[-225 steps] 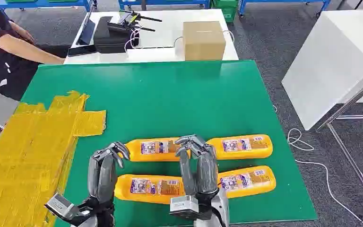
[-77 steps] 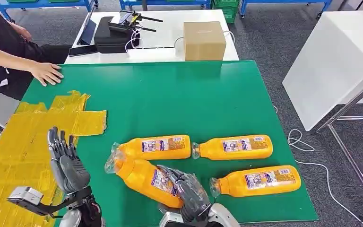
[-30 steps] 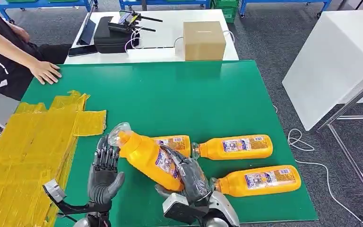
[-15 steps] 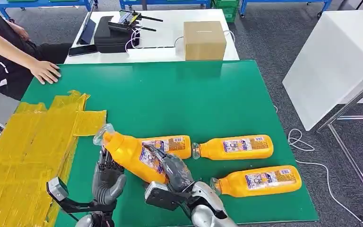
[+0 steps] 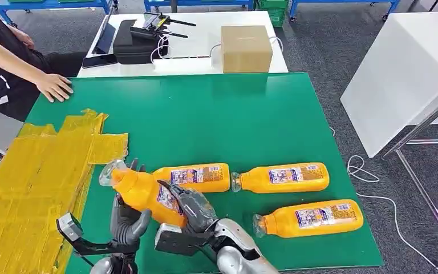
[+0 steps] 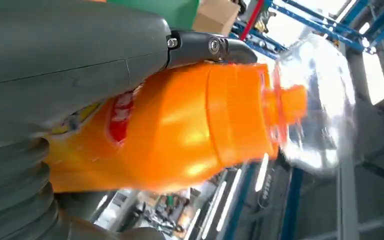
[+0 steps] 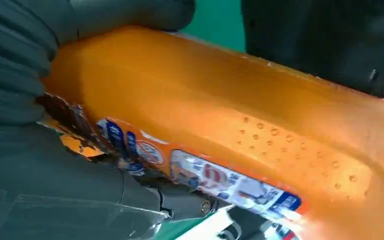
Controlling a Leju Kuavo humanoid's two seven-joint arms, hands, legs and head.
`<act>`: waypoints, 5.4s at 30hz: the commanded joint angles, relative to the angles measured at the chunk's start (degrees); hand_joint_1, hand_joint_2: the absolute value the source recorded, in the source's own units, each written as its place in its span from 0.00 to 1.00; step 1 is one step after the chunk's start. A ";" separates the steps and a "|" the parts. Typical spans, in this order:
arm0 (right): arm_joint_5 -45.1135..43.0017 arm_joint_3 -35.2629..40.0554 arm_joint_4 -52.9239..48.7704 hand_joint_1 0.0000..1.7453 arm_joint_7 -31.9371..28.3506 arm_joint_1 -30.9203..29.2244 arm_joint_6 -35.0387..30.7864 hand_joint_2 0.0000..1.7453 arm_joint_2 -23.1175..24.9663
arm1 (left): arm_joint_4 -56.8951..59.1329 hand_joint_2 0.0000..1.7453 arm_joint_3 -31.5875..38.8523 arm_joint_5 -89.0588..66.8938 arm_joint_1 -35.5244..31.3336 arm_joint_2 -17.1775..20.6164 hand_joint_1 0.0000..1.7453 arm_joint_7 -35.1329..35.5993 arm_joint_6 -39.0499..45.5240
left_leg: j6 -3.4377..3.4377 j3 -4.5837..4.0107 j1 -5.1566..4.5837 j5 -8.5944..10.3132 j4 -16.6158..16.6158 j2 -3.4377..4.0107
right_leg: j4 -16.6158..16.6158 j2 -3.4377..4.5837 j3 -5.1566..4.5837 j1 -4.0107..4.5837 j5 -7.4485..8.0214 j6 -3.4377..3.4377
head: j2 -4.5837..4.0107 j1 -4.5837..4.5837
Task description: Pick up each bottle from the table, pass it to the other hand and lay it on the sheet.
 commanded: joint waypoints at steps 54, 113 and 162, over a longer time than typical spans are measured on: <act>11.23 -2.27 -13.37 0.00 4.42 3.59 -14.00 0.00 -6.57 | -6.20 1.00 6.09 -16.06 -1.88 1.93 1.00 -3.09 15.57 | -0.03 -0.01 0.08 -0.04 0.07 -0.21 | -0.04 -0.23 0.03 0.09 -0.05 0.04 | 0.00 0.00; 1.67 -0.06 16.06 0.00 7.35 -20.20 3.40 1.00 -4.62 | 49.53 1.00 6.11 -88.91 -36.21 23.04 0.00 17.63 57.45 | -0.09 0.03 0.07 0.14 0.03 0.00 | 0.09 -0.03 -0.03 0.02 0.08 0.00 | 0.00 0.00; 7.90 3.31 39.55 1.00 14.98 -27.47 5.90 1.00 1.30 | 27.11 0.00 19.48 -16.99 -30.35 18.41 0.00 -5.40 -1.71 | -0.07 0.28 0.01 0.19 0.02 -0.12 | 0.14 -0.14 0.20 0.01 0.05 0.06 | 0.00 0.02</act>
